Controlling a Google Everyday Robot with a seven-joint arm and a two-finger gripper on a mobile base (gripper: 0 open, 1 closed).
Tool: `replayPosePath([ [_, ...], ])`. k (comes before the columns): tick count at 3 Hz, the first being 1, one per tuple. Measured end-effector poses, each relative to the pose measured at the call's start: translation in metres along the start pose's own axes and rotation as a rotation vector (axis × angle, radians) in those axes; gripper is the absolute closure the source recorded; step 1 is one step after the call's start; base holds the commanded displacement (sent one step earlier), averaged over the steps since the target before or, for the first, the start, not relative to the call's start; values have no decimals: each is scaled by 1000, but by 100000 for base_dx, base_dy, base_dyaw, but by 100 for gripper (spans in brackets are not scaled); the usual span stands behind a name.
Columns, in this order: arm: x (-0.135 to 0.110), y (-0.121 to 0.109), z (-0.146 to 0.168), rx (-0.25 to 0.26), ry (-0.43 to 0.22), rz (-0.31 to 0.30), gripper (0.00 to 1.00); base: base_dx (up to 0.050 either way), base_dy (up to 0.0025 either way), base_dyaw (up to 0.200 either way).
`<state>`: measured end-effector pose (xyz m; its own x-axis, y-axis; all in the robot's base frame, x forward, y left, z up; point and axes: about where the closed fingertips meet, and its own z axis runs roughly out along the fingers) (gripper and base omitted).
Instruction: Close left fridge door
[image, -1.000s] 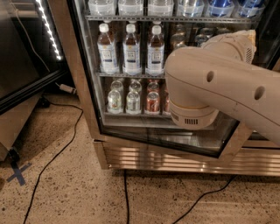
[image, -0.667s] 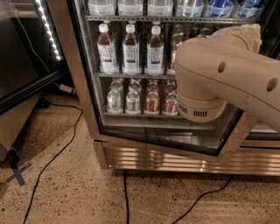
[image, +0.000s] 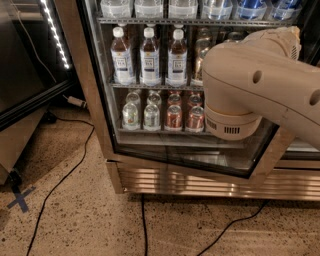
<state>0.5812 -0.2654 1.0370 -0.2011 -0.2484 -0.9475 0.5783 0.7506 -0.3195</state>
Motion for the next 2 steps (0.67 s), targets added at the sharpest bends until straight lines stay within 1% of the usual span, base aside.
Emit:
replayPosePath([
  [1, -1, -3, 0, -8, 1, -1, 100, 0, 0, 0],
  [2, -1, -3, 0, -8, 1, -1, 100, 4393, 211, 9598],
])
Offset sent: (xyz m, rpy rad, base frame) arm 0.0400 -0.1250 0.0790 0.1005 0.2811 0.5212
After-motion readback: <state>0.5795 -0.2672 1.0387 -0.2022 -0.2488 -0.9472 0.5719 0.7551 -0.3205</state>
